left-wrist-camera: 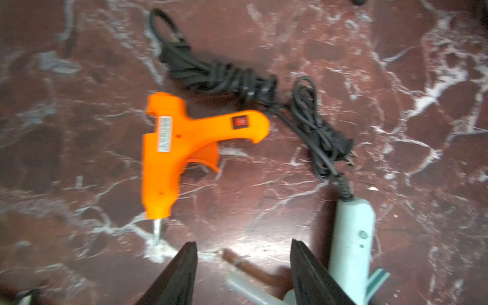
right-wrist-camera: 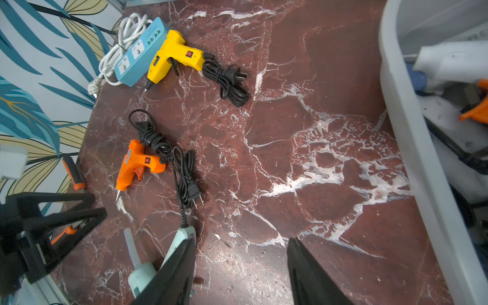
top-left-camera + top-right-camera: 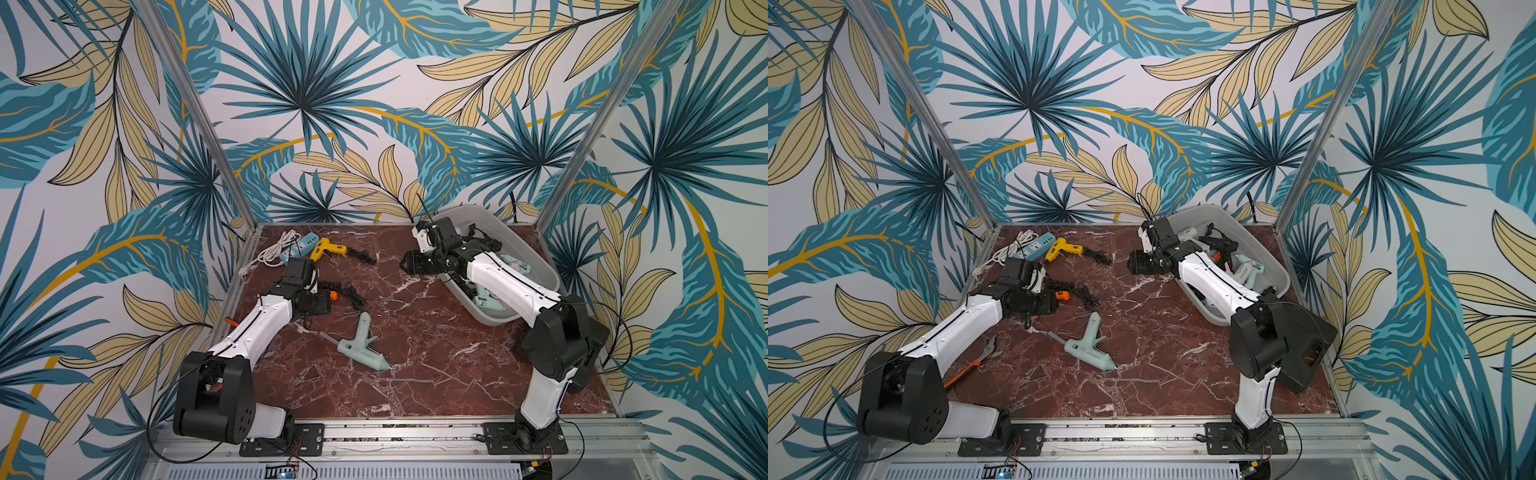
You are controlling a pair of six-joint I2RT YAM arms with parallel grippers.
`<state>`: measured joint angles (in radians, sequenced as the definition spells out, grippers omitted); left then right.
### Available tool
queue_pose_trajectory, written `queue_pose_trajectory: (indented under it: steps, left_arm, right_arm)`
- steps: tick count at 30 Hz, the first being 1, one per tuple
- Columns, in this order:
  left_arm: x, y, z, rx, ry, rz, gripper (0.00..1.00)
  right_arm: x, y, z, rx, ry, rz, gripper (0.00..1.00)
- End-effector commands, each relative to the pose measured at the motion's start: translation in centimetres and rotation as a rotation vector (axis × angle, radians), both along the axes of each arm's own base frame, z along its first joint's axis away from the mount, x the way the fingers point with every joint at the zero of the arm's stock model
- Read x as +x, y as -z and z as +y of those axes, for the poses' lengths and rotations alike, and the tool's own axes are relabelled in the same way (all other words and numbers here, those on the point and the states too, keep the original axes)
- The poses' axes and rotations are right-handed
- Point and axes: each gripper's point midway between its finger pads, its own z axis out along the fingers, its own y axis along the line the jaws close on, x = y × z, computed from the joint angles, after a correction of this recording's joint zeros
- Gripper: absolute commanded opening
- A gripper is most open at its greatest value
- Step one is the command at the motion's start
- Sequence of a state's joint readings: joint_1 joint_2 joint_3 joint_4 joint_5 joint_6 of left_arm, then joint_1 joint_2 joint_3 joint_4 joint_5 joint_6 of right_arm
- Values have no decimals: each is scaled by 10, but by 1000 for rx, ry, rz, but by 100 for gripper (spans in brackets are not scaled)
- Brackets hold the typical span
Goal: Put the hot melt glue gun into the storage box
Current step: Pick up the hot melt adhesive gun from the center of the board.
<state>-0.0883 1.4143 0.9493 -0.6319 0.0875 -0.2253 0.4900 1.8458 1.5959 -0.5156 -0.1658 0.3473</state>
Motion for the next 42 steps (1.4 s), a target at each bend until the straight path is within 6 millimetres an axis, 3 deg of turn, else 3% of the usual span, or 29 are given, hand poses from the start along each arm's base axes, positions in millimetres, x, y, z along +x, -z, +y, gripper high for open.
queue_pose_trajectory:
  steps: [1, 7, 11, 19, 26, 30, 34, 38, 42]
  left_arm:
    - [-11, 15, 15, 28, 23, 96, 67]
    - [5, 37, 23, 3, 47, 116, 70]
    - [14, 51, 40, 60, 12, 147, 70]
    - [33, 66, 52, 122, 14, 160, 70]
    - [46, 80, 51, 124, 38, 186, 46]
    - [43, 84, 50, 119, 52, 202, 20]
    - [37, 75, 49, 117, 42, 183, 0]
    - [31, 50, 51, 125, 14, 126, 0]
    - [23, 4, 49, 184, -7, 4, 0]
  right_arm:
    - [-6, -9, -15, -26, 46, -22, 62]
    - [-10, -12, -20, -36, 58, -34, 64]
    - [-11, -12, -21, -40, 55, -35, 64]
    - [-10, -7, -20, -42, 62, -25, 65]
    - [-10, -3, -23, -52, 75, -17, 65]
    - [-11, -2, -26, -61, 84, -17, 66]
    - [-13, -2, -26, -58, 85, -15, 66]
    - [-15, -2, -27, -46, 89, -16, 66]
    - [-19, -4, -23, -10, 82, -19, 66]
